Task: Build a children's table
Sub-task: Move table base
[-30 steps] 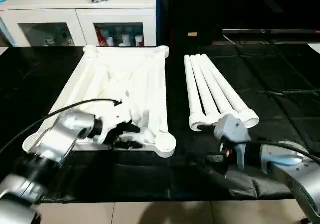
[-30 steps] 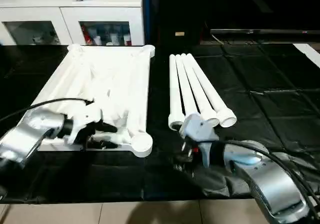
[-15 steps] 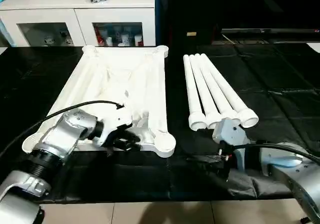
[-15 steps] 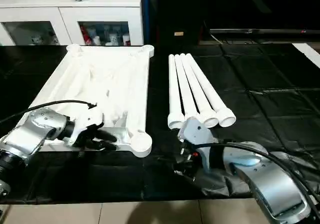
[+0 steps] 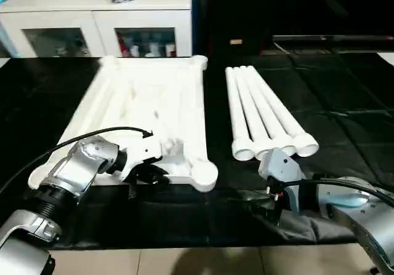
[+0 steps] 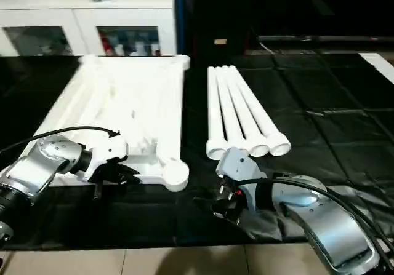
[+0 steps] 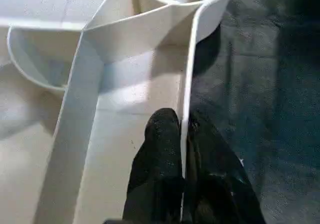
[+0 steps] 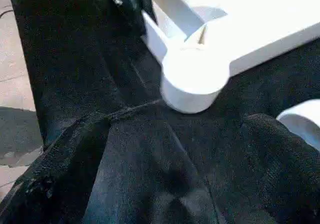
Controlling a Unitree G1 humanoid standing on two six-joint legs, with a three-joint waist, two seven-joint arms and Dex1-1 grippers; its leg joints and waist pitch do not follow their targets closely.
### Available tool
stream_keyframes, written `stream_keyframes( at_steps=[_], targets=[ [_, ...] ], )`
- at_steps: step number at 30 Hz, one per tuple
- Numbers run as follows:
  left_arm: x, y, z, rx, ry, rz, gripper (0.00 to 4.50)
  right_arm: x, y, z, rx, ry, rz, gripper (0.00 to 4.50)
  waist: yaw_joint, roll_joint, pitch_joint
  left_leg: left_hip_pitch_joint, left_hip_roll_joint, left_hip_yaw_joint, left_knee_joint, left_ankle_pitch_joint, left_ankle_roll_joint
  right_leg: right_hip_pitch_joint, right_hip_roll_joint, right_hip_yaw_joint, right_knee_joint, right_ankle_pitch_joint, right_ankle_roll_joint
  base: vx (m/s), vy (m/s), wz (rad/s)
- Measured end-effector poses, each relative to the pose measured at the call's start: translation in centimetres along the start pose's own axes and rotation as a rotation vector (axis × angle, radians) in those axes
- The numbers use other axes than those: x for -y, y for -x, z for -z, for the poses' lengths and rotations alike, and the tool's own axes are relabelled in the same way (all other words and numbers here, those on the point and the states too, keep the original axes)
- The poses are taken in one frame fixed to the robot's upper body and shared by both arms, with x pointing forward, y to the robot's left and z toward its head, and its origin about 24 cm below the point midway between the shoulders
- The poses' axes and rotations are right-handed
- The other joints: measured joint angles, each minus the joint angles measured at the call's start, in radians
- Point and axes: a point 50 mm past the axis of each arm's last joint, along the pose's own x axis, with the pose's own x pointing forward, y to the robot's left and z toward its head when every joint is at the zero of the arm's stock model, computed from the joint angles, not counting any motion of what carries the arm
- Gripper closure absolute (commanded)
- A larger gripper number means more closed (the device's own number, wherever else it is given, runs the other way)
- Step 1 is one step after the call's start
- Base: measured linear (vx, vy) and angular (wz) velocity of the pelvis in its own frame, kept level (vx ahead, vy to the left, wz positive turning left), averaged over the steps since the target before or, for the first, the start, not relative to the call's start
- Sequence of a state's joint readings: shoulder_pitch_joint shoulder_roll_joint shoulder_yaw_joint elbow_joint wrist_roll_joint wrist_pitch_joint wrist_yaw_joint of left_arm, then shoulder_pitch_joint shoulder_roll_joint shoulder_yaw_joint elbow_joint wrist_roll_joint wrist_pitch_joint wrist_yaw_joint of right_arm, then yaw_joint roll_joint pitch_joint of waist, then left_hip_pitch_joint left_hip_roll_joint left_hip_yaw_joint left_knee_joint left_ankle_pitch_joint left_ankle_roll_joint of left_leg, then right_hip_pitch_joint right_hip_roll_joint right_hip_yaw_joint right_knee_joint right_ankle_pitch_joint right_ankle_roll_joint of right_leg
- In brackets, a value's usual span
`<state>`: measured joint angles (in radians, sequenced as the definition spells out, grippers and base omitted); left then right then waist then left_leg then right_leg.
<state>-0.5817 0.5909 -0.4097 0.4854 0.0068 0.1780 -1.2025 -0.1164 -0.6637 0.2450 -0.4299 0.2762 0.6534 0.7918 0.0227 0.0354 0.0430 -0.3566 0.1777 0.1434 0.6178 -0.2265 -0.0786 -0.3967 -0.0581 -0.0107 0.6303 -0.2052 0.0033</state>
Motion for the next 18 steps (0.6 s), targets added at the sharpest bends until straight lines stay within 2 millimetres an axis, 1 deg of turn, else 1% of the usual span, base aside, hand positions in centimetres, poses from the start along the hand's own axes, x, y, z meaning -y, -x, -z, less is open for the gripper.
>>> stream_keyframes(
  at_steps=[4, 8, 15, 18],
  targets=[
    [0.0, 0.3, 0.4, 0.007, 0.047, -0.041, 4.48, 0.0, 0.0, 0.0, -0.002, 0.005, 0.007, 0.00, -0.008, 0.000, 0.000, 0.001, 0.000, 0.000, -0.003, 0.000, -0.001, -0.001, 0.001, 0.000, 0.000, 0.000, 0.000, 0.000, 0.000, 0.00],
    [0.0, 0.5, 0.8, 0.022, 0.081, -0.079, 4.48, 0.0, -0.1, -0.1, 0.006, 0.010, 0.012, 0.00, -0.009, 0.000, 0.000, 0.001, 0.000, 0.000, -0.003, 0.000, -0.001, -0.001, 0.001, 0.000, 0.000, 0.000, 0.000, 0.000, 0.000, 0.00],
    [0.4, 1.1, 1.3, 0.024, 0.088, -0.095, 4.48, 0.1, -0.4, -0.1, 0.011, 0.010, 0.025, 0.00, -0.015, 0.000, 0.000, 0.001, 0.001, 0.001, -0.003, 0.000, -0.001, -0.001, 0.001, 0.000, 0.000, -0.001, 0.000, 0.000, 0.000, 0.00],
    [0.6, 1.4, 1.6, 0.018, 0.084, -0.099, 4.48, 0.1, -0.7, -0.4, 0.034, 0.004, 0.028, 0.00, -0.021, 0.000, 0.000, 0.001, 0.001, 0.001, -0.004, 0.000, -0.001, -0.001, 0.001, 0.000, -0.001, -0.001, 0.000, 0.000, 0.000, 0.00]
  ],
)
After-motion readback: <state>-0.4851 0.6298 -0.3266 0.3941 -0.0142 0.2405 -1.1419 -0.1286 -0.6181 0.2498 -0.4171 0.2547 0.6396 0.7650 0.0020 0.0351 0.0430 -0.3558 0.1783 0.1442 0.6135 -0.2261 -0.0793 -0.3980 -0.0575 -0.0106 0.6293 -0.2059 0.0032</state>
